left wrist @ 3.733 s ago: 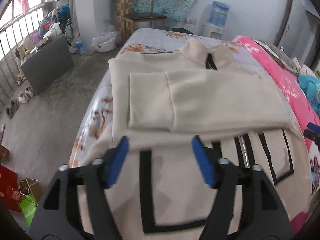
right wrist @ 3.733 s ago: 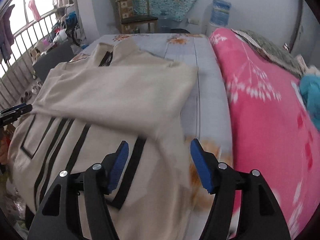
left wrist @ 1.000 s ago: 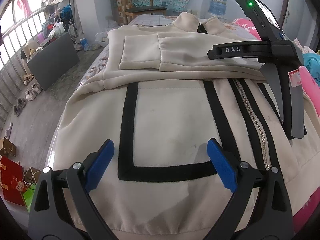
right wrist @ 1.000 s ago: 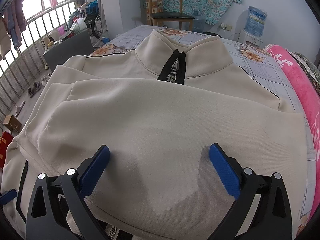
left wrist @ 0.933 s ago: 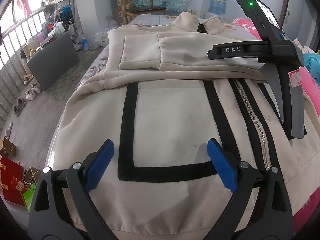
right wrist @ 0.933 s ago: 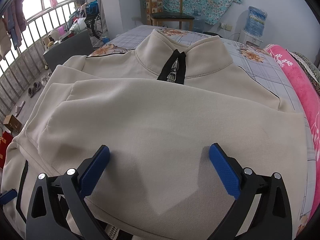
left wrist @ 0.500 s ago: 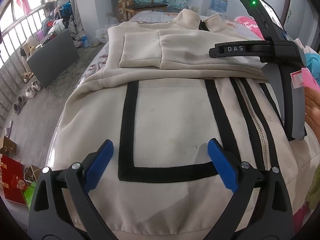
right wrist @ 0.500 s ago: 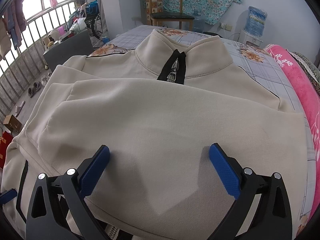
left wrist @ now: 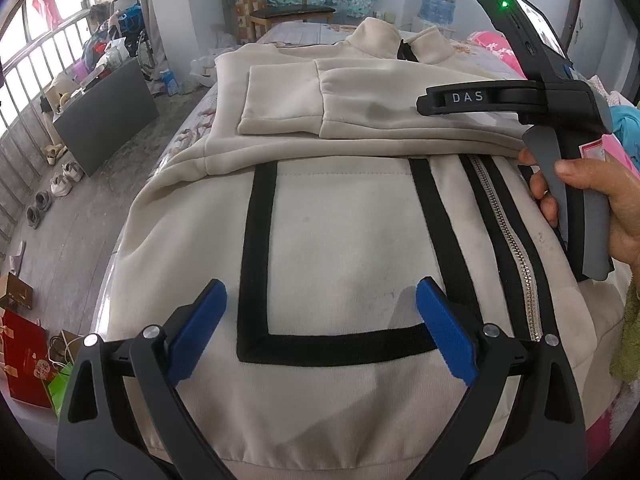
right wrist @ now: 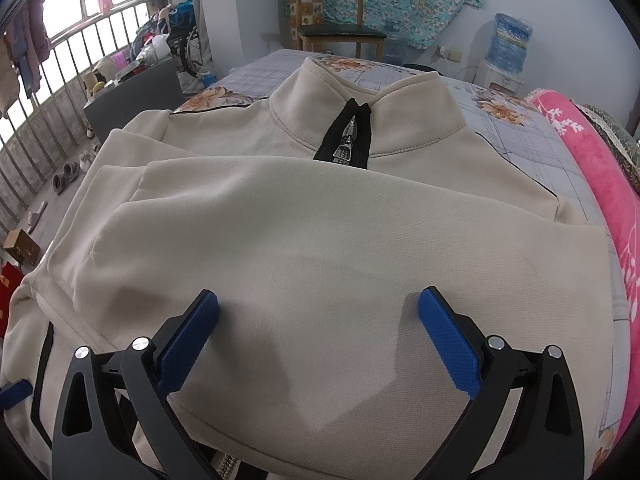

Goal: Fold large clothes

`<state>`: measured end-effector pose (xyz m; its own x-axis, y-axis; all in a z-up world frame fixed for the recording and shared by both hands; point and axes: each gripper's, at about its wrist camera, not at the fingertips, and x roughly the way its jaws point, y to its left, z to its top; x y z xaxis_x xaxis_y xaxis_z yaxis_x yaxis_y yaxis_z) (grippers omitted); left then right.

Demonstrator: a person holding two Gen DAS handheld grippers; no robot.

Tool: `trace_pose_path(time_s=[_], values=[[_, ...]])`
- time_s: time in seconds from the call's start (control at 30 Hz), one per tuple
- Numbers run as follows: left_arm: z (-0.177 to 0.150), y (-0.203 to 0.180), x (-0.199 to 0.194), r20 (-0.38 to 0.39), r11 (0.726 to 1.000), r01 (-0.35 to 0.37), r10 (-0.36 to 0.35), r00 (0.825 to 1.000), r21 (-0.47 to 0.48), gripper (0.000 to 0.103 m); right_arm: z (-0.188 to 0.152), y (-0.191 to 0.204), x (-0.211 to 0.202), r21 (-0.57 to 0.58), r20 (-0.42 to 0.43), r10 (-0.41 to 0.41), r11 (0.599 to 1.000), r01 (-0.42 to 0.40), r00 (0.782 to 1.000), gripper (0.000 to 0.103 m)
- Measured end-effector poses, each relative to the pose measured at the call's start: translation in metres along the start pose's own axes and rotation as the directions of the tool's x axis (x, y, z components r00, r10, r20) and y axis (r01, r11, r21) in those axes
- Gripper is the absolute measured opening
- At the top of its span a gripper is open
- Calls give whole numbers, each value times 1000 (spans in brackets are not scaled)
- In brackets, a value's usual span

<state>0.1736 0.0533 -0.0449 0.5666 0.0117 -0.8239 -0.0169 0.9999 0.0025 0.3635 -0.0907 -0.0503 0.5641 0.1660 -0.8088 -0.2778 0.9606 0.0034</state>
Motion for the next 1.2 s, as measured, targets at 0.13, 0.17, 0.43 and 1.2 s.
trace_pose_path(time_s=[0.13, 0.17, 0.43, 1.2], values=[[-2, 1, -8, 15, 1000, -9, 9, 1000, -11, 92, -1, 0, -4, 13, -13, -2, 1000, 2, 1000, 97], [-2, 1, -12, 26, 1000, -13, 13, 1000, -12, 92, -3, -1, -9, 26, -19, -2, 1000, 2, 1000, 97], [-15, -1, -46, 84, 999, -45, 44, 996, 15, 92, -42, 2, -107, 71, 109, -11, 997, 3, 994, 97], [-122, 64, -112, 85, 994, -101, 104, 991, -45, 92, -228, 34, -193, 96, 39, -30, 995, 26, 999, 97]])
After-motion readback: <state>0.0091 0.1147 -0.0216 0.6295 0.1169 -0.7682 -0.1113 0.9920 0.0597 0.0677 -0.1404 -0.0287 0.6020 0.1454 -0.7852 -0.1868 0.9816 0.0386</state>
